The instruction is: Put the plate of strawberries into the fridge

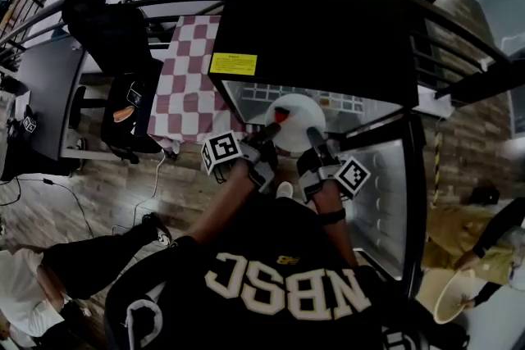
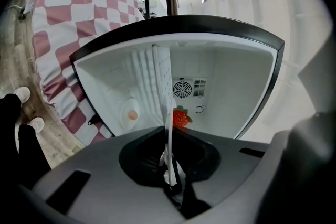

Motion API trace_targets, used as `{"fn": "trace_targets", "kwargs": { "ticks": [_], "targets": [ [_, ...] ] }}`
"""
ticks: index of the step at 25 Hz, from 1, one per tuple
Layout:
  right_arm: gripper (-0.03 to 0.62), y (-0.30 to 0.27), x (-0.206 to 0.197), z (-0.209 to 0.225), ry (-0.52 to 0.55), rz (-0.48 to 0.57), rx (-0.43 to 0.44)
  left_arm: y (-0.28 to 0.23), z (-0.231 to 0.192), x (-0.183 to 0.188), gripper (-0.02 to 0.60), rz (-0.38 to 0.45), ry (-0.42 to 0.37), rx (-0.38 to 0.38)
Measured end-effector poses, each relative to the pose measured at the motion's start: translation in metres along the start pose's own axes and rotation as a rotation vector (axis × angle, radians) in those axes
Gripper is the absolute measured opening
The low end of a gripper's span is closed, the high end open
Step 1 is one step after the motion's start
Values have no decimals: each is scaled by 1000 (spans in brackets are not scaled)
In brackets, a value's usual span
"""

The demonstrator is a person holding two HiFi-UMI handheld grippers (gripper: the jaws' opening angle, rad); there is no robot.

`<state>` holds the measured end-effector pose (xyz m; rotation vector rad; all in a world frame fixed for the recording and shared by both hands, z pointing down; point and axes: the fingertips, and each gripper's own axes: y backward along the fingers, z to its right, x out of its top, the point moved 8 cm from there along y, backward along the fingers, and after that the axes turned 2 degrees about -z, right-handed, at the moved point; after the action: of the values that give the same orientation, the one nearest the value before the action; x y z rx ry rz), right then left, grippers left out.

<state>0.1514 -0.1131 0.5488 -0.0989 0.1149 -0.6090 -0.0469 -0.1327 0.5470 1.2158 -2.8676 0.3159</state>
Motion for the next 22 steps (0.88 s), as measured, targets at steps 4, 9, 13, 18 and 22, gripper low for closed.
{"fn": "trace_targets", "kwargs": {
  "ticks": [4,9,13,18,22],
  "targets": [
    [48,-13,3,0,26,6,-50,-6,-2,14,40,-9,-9,26],
    [48,-28,11,0,12,21,-53,-18,-5,27,38,-6,24,38],
    [48,-38,20,4,8,38,-55,-29,-7,37,38,9,20,48],
    [48,-44,32,8,-7,70,-64,-36,-6,48,40,16,8,54],
    [48,-51,34,8,4,63,-71,-42,-6,50,40,24,19,43]
  ]
}}
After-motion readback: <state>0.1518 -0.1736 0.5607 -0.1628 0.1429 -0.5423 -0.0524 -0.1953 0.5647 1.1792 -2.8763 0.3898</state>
